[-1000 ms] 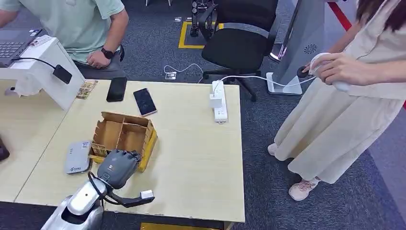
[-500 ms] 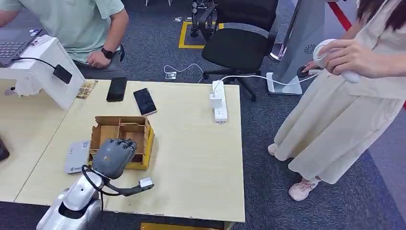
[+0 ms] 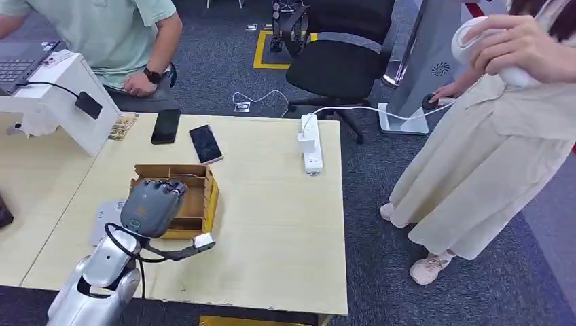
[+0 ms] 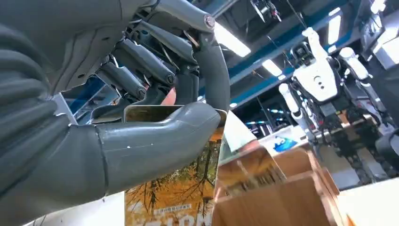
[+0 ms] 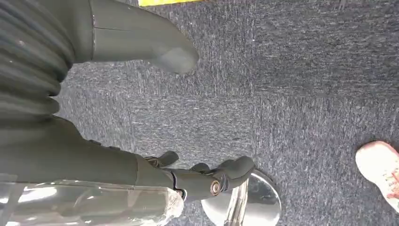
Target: Pass the card to the sensor for recognition and then transmit it.
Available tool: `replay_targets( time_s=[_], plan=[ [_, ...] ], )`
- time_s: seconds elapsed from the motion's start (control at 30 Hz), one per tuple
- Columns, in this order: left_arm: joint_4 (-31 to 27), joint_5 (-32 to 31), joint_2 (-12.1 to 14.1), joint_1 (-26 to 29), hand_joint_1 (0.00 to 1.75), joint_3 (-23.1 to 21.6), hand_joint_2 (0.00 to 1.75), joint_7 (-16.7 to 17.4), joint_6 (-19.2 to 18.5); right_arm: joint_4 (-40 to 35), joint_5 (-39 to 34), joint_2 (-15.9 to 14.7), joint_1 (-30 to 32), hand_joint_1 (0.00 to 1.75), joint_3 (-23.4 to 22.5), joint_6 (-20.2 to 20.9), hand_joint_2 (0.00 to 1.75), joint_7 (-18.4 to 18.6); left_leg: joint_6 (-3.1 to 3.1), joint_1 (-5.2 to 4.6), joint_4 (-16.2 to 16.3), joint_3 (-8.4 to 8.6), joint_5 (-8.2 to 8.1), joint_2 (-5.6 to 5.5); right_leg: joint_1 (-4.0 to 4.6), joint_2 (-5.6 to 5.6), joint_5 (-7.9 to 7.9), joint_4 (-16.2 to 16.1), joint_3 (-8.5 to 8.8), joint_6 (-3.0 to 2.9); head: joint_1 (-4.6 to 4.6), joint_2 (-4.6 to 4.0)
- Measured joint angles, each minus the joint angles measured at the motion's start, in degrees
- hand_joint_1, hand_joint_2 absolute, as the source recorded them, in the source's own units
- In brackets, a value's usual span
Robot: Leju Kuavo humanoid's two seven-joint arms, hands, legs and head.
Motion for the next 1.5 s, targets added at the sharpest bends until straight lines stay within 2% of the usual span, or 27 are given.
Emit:
replay_targets(
  time_s=[0.73,1.03,1.5],
  plan=[
    [-0.9,-0.1,0.0,-14.8,1.75,5.2,1.75,0.4,-1.9,-0.1,0.3,0.0,-0.5,0.0,0.0,-0.2,1.75,0.2,-0.01,0.0,0.0,0.0,0.02,0.01,0.0,0.01,0.02,0.0,0.0,-0.01,0.0,0.0],
    [3.7,-0.2,-1.0,-21.0,1.75,4.6,1.75,2.9,-2.7,0.0,0.1,0.0,-0.7,0.0,0.5,-0.4,1.75,0.2,-0.01,0.0,0.0,0.0,0.02,0.02,0.0,0.02,0.04,0.0,-0.03,-0.03,0.0,-0.02],
    [10.6,-0.2,-3.2,-26.2,1.75,0.7,1.75,6.4,-2.4,0.6,0.0,0.0,-0.8,0.0,1.2,-0.6,1.75,0.6,-0.02,0.0,0.0,-0.01,0.02,0.03,0.0,0.06,0.05,0.0,-0.05,-0.03,0.0,0.0]
  ],
)
